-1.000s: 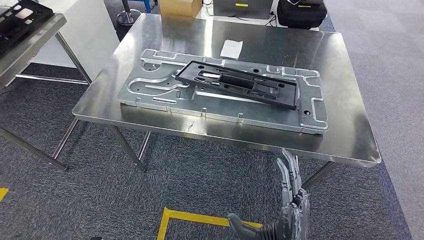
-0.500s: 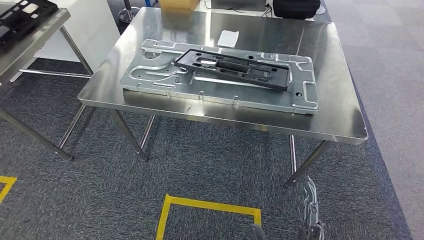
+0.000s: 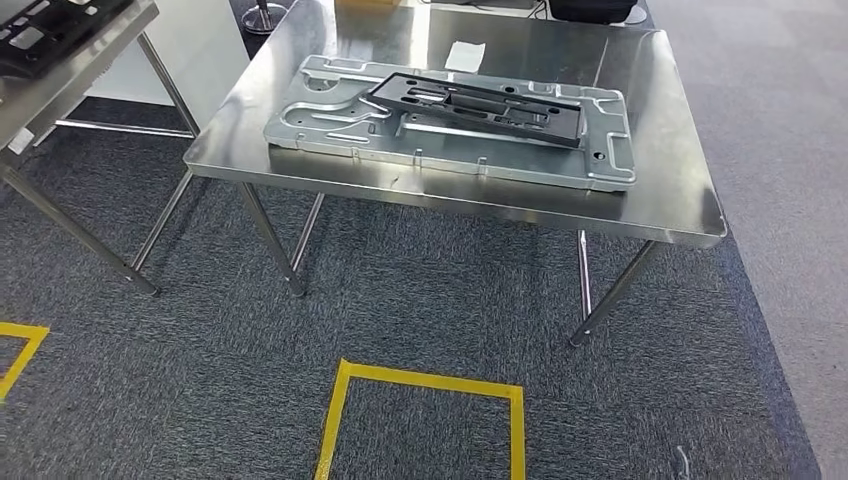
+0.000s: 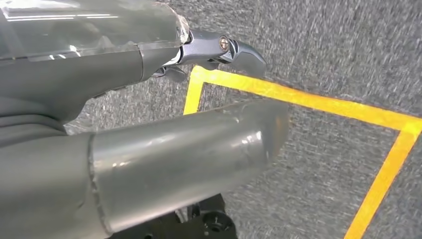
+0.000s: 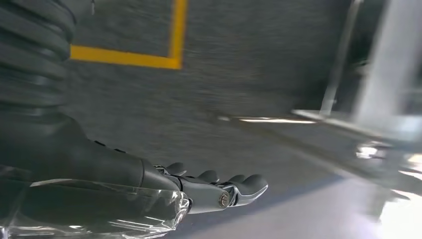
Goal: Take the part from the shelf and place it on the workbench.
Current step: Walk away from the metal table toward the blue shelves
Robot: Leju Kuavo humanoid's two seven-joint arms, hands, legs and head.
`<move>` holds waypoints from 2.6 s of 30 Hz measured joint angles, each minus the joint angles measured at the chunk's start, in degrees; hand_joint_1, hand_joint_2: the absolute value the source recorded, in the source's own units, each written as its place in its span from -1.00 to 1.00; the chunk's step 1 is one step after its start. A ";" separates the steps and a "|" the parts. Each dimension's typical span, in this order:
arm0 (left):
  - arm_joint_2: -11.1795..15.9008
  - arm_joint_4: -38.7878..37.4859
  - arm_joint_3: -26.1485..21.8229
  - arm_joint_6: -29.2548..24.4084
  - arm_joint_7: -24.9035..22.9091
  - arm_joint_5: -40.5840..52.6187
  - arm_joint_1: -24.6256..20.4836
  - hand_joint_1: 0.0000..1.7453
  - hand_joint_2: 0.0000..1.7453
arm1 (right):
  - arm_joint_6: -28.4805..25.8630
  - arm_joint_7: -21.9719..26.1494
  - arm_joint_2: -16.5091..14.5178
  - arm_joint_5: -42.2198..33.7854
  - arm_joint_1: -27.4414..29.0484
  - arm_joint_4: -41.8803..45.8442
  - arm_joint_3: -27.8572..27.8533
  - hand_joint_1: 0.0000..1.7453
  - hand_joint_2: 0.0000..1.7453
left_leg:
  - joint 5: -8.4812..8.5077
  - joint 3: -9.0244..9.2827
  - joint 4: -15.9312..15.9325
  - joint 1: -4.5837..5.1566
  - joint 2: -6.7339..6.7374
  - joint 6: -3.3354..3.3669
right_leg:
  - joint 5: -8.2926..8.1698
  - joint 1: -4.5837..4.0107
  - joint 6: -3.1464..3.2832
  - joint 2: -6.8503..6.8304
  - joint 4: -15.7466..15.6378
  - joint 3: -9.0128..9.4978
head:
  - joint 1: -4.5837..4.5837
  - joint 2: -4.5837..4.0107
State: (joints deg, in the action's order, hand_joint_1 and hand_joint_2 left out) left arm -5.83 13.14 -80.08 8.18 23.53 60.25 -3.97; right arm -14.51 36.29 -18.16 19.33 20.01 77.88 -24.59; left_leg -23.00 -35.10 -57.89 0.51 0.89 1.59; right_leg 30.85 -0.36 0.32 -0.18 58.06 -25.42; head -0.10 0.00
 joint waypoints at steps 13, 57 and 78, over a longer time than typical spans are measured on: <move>-0.14 0.07 -0.40 0.16 0.37 0.21 0.24 -1.00 -1.00 | 5.85 -5.72 1.29 10.34 -16.00 -40.07 -35.52 -1.00 -1.00 | -6.06 3.48 -10.36 -0.88 -0.39 -2.66 | -6.31 0.28 0.89 -0.64 -0.80 -9.43 | -0.39 0.00; -0.28 0.33 -1.30 -2.85 -3.19 4.35 0.93 -1.00 -1.00 | 5.05 -31.23 6.06 31.16 -20.60 -63.58 -40.84 -1.00 -1.00 | -3.75 3.40 0.30 -1.06 -2.79 0.61 | 5.14 0.97 -1.85 0.14 12.34 -8.73 | 0.10 0.00; 0.01 0.35 -1.23 -2.83 -3.20 5.19 0.87 -1.00 -1.00 | 6.38 -32.64 6.25 31.96 -20.36 -63.94 -40.70 -1.00 -1.00 | -5.06 3.94 -0.28 -1.05 1.52 -1.68 | -0.87 0.56 -0.44 -5.82 -1.05 -3.19 | -0.43 0.00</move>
State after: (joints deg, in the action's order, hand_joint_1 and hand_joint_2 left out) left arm -5.81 13.49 -81.31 5.35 20.33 65.44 -3.11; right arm -8.13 3.65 -11.91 51.29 -0.34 13.94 -65.29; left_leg -28.06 -31.16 -58.17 -0.55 2.41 -0.09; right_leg 29.98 0.20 -0.12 -6.00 57.01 -28.61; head -0.53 0.00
